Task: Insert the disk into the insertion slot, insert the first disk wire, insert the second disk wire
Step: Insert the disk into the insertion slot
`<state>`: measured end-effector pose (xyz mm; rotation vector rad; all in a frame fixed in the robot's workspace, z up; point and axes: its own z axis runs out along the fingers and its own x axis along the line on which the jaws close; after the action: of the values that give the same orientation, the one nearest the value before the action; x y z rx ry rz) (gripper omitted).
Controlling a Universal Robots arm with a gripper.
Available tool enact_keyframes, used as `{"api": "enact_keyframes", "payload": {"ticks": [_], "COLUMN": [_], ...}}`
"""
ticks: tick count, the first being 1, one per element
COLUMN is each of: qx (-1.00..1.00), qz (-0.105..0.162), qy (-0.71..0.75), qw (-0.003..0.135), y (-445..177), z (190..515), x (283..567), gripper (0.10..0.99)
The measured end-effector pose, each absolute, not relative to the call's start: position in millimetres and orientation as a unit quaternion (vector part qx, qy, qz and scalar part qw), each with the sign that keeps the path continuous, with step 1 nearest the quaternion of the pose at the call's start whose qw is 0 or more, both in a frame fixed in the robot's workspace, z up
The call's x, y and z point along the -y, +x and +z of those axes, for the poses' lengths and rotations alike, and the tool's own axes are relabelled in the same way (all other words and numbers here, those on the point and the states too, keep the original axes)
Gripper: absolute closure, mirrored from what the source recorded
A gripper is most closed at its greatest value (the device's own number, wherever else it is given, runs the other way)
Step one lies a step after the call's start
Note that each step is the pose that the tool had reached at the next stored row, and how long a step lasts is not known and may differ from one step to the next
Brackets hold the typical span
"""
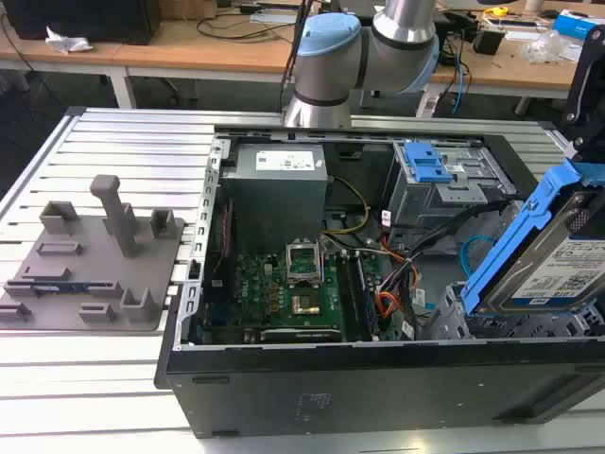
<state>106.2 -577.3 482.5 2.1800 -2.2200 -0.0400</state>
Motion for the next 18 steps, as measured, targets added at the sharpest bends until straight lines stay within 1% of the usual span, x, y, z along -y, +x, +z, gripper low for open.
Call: {"api": "enact_keyframes", "payload": {"ticks": [9, 10, 13, 15, 17, 18], "qx": [0.713, 0.713, 0.713, 0.713, 0.713, 0.713], "qz": [-0.014, -0.016, -0.021, -0.020, -0.012, -0.011], "qy": [0.701, 0.701, 0.701, 0.701, 0.701, 0.701], "qw": [0.013, 0.011, -0.003, -0.005, -0.014, -0.014], "y": [106.2, 106.1, 105.5, 105.3, 105.5, 105.6], "z": [482.6, 482.5, 482.5, 482.4, 481.9, 481.7], "x": [577.4, 577.4, 577.4, 577.5, 577.4, 577.4], "gripper": [0.722, 0.722, 0.722, 0.722, 0.722, 0.722]}}
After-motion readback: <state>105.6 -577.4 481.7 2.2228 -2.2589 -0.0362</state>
